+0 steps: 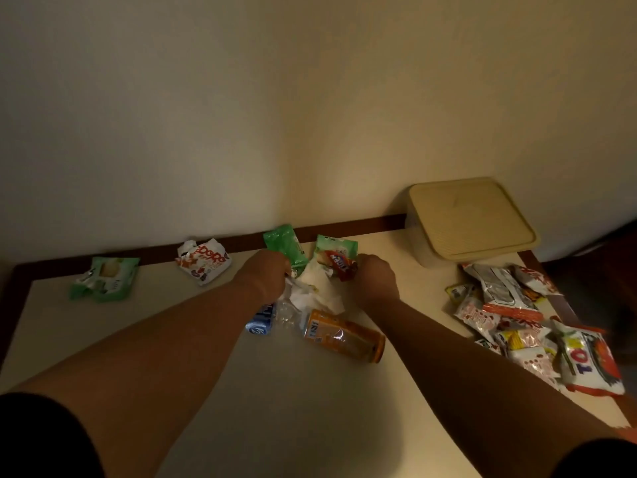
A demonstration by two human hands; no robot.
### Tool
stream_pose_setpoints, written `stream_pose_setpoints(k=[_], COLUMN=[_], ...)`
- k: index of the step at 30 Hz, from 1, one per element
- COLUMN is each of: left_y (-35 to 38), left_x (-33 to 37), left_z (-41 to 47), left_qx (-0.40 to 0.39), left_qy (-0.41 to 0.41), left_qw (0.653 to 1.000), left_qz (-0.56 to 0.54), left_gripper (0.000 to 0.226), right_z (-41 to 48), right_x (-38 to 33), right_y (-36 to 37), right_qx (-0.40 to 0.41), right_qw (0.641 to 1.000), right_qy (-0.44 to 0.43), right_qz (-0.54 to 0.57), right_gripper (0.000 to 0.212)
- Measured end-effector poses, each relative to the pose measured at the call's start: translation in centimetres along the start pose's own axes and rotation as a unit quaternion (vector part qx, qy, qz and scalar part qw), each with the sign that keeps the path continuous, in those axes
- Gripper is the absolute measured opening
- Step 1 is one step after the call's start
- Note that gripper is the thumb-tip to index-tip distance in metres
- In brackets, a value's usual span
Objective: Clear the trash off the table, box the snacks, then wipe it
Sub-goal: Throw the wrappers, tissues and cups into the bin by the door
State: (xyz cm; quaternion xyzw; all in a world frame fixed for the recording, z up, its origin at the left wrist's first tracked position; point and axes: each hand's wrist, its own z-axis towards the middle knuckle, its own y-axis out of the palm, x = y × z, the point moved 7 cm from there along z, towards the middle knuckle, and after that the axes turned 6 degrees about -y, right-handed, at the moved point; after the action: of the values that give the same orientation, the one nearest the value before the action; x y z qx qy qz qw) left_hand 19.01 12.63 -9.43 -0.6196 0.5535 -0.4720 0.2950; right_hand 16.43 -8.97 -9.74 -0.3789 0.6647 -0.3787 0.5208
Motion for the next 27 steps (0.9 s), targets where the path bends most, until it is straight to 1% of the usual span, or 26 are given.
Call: stream_pose_setpoints(k=[4, 5, 7, 8, 10, 11, 13, 16, 20, 22, 27], left_y=[-3.2, -4.1, -6.0, -6.9, -8.8, -9.6, -10.9, -12.0, -12.1, -11.5, -7.6], left_x=[-0.4, -0.7, -1.1, -1.3, -2.3, -2.8, -4.6, -7.7, -13.7, -17.2, -27.3], left_z=[-2.0, -2.7, -4.4, -5.2, -7.5, -8.5, -11.2, -15.0, -21.9, -25.8, -36.8], left_qx=[0.059, 0.074, 0.101, 0.114, 0.142, 0.154, 0.177, 0.192, 0.191, 0.19, 0.186], left_qy=[0.008, 0.011, 0.024, 0.031, 0.036, 0.038, 0.038, 0.026, -0.004, -0.032, -0.111], left_qw=[0.996, 0.993, 0.985, 0.982, 0.975, 0.972, 0.966, 0.961, 0.955, 0.954, 0.941], left_qz=[-0.069, -0.092, -0.134, -0.148, -0.165, -0.173, -0.183, -0.198, -0.227, -0.23, -0.261], left_gripper=[0.027, 0.024, 0.021, 0.02, 0.019, 0.019, 0.019, 0.019, 0.021, 0.021, 0.015], right_z=[-0.9, -1.1, -1.9, -2.3, -3.7, -4.4, -6.0, -8.3, -13.4, -16.3, -25.4], right_x=[-0.6, -1.0, -1.7, -2.0, -3.6, -4.5, -7.0, -10.7, -17.8, -21.6, -30.9], right_y=[-4.0, -4.9, -6.6, -7.3, -8.3, -8.7, -9.1, -8.1, -4.7, -2.4, 5.1], right_qx=[0.058, 0.068, 0.073, 0.069, 0.051, 0.046, 0.024, -0.025, -0.092, -0.126, -0.237], right_qw=[0.998, 0.996, 0.989, 0.979, 0.946, 0.93, 0.908, 0.871, 0.817, 0.801, 0.773], right_qy=[-0.014, -0.019, -0.018, -0.009, 0.006, 0.008, 0.002, -0.001, -0.006, -0.017, -0.034], right_qz=[0.024, 0.045, 0.129, 0.191, 0.32, 0.365, 0.417, 0.491, 0.57, 0.584, 0.587], right_gripper=[0.015, 0.012, 0.008, 0.006, 0.009, 0.009, 0.01, 0.019, 0.012, 0.012, 0.023])
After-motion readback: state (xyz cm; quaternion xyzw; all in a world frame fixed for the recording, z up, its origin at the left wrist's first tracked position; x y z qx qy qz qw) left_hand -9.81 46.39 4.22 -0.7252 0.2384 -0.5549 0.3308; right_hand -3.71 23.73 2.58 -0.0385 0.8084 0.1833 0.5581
